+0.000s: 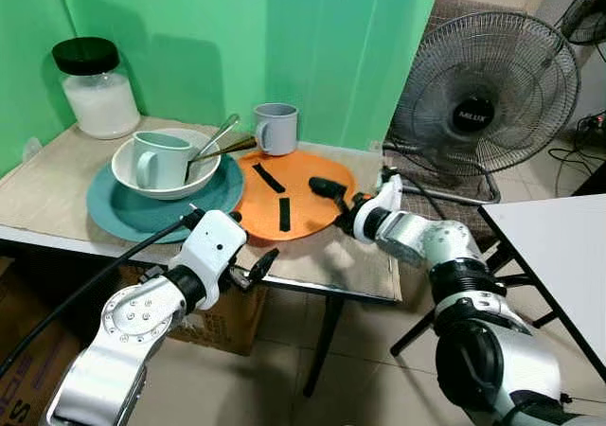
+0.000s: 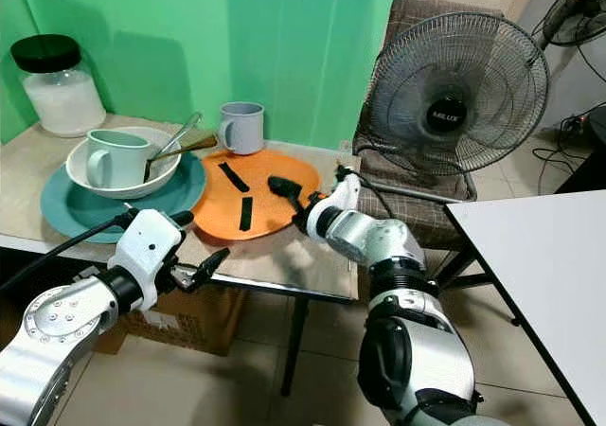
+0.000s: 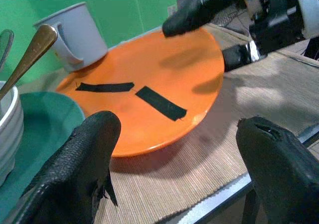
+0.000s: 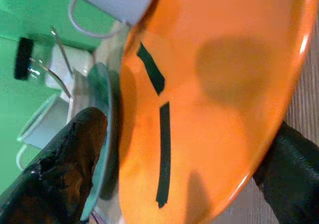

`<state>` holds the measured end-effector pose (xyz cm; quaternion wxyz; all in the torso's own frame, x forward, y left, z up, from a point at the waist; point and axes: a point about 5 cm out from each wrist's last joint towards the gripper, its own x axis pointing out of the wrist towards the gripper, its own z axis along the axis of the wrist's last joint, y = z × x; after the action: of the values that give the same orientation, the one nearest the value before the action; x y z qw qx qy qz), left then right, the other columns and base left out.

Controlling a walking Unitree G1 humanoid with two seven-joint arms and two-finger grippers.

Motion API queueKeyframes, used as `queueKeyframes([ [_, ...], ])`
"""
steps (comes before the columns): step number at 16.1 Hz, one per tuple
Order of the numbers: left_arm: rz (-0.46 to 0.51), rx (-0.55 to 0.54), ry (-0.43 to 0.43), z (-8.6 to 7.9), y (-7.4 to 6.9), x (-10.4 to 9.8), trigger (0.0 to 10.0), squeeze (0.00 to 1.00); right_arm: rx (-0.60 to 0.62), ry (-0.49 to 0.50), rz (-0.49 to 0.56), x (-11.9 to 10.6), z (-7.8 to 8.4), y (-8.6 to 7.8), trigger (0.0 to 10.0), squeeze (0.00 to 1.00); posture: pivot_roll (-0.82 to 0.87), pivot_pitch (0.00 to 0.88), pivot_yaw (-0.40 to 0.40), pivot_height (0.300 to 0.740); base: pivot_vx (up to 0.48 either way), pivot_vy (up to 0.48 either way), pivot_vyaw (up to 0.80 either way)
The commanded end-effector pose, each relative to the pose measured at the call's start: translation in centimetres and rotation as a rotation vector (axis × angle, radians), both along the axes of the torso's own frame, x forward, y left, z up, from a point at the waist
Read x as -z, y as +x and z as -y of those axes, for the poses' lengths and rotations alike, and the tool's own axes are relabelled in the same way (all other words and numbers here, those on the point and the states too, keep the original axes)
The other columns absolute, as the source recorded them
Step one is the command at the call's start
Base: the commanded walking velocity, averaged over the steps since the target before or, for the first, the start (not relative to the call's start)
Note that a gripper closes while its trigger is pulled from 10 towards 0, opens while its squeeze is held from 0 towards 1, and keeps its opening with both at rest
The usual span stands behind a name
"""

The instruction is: Setting the table

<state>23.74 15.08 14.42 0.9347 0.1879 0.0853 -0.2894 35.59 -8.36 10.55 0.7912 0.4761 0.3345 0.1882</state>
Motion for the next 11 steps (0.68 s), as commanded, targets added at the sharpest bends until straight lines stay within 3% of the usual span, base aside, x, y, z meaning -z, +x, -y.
queueKeyframes([
  [1, 0.004, 0.010, 0.008, 0.15, 0.14, -0.09, 10.0, 0.00, -0.010, -0.043, -0.030, 0.87, -0.20, -0.37, 10.0, 0.00, 0.02, 0.000, -0.110, 0.740, 0.000, 0.000, 0.00],
  [2, 0.004, 0.010, 0.009, 0.13, 0.17, -0.12, 10.0, 0.00, -0.012, -0.069, -0.043, 1.17, -0.22, -0.45, 8.8, 0.00, 0.02, 0.000, -0.109, 0.740, 0.000, 0.000, 0.00],
  [3, 0.005, 0.010, 0.009, 0.11, 0.19, -0.14, 10.0, 0.00, -0.011, -0.089, -0.055, 1.42, -0.20, -0.52, 8.4, 0.00, 0.02, 0.000, -0.109, 0.740, 0.000, 0.000, 0.00],
  [4, 0.006, 0.010, 0.011, 0.08, 0.22, -0.18, 10.0, 0.00, 0.001, -0.115, -0.068, 1.72, -0.09, -0.55, 0.8, 0.00, 0.02, 0.000, -0.107, 0.740, 0.000, 0.000, 0.00],
  [5, 0.006, 0.009, 0.010, 0.07, 0.22, -0.19, 10.0, 0.00, 0.009, -0.119, -0.078, 1.83, -0.04, -0.58, 0.0, 0.00, 0.02, 0.000, -0.107, 0.740, 0.000, 0.000, 0.00],
  [11, 0.008, 0.007, 0.012, 0.04, 0.38, -0.32, 10.0, 0.00, 0.028, -0.107, -0.060, 1.41, 0.12, -0.22, 0.0, 0.00, 0.02, 0.000, -0.104, 0.740, 0.000, 0.000, 0.00],
])
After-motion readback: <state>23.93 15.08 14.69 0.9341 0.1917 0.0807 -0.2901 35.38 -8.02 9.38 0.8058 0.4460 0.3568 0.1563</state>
